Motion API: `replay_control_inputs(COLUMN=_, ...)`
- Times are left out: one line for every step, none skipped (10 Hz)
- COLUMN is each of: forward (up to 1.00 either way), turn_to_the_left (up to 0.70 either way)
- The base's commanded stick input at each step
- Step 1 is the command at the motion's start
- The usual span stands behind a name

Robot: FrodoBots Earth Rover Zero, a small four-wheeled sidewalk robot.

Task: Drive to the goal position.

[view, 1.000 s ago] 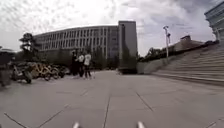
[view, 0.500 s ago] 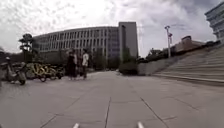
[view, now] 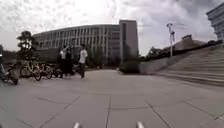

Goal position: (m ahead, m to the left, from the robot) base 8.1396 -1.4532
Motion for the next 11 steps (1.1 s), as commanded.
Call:
replay_control_inputs(forward=0.70, turn_to_the_left=0.00)
replay_control_inputs(forward=0.70, turn_to_the_left=0.00)
replay_control_inputs(forward=0.70, turn_to_the_left=0.00)
replay_control_inputs(forward=0.70, turn_to_the_left=0.00)
replay_control_inputs(forward=0.70, turn_to_the_left=0.00)
replay_control_inputs(forward=0.70, turn_to_the_left=0.00)
replay_control_inputs(forward=0.70, turn_to_the_left=0.00)
replay_control_inputs(forward=0.70, turn_to_the_left=0.00)
replay_control_inputs(forward=0.70, turn_to_the_left=0.00)
replay_control_inputs(forward=0.70, turn_to_the_left=0.00)
replay_control_inputs(forward=0.70, turn_to_the_left=0.00)
